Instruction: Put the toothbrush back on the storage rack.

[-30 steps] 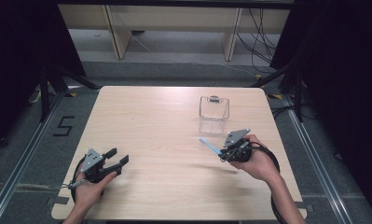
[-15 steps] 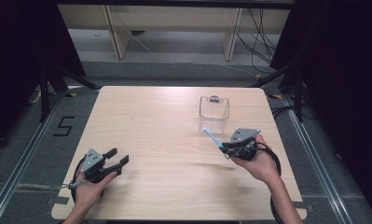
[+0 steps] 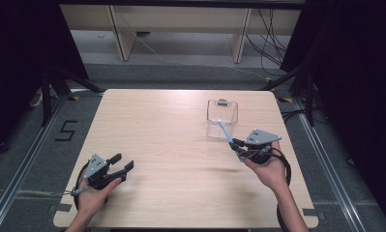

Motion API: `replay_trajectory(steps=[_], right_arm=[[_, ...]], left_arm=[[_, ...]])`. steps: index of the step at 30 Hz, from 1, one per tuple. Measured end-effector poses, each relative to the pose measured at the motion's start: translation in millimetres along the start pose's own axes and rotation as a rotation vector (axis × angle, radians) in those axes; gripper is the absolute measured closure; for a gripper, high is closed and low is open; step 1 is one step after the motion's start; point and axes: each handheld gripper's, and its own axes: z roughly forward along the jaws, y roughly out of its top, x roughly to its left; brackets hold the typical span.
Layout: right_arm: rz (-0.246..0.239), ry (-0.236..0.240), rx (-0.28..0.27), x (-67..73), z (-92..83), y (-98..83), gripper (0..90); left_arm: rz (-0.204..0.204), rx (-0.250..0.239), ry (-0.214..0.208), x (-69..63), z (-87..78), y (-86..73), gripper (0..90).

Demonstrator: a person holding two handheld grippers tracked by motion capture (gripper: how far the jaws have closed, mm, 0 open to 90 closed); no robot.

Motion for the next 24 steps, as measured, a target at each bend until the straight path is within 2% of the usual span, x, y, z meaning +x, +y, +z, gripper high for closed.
replay_trajectory(steps=[3, 6, 13, 14, 16, 20, 21, 24], right_arm=[[0.012, -0.011, -0.052, -2.1, 0.2, -0.8, 78.8], [0.034, -0.03, -0.067, -2.3, -1.7, -1.1, 78.8], [0.083, -0.077, -0.151, -4.1, -3.5, -0.3, 78.8], [0.093, -0.085, -0.161, -4.4, -4.1, 0.1, 78.8], [0.15, -0.09, -0.181, -3.5, -5.8, 0.7, 78.8], [0.181, -0.109, -0.252, -8.1, -6.5, 2.3, 78.8], [0.203, -0.116, -0.268, -7.9, -6.5, 2.6, 78.8], [0.232, -0.119, -0.3, -9.5, -6.5, 3.5, 78.8]], left_arm=[[-0.004, 0.0, 0.0, 0.0, 0.1, 0.0, 36.4], [-0.005, -0.001, 0.0, 0.0, 0.1, 0.0, 36.3], [-0.005, -0.001, 0.0, 0.0, 0.1, 0.0, 36.4], [-0.005, -0.001, -0.001, 0.0, 0.1, 0.0, 36.3], [-0.006, -0.001, -0.001, 0.0, 0.2, 0.0, 36.4], [-0.004, -0.002, 0.0, 0.3, -0.1, 0.0, 36.3], [-0.004, -0.002, 0.0, 0.3, -0.1, 0.0, 36.3], [-0.004, -0.001, 0.0, 0.3, -0.2, 0.0, 36.3]])
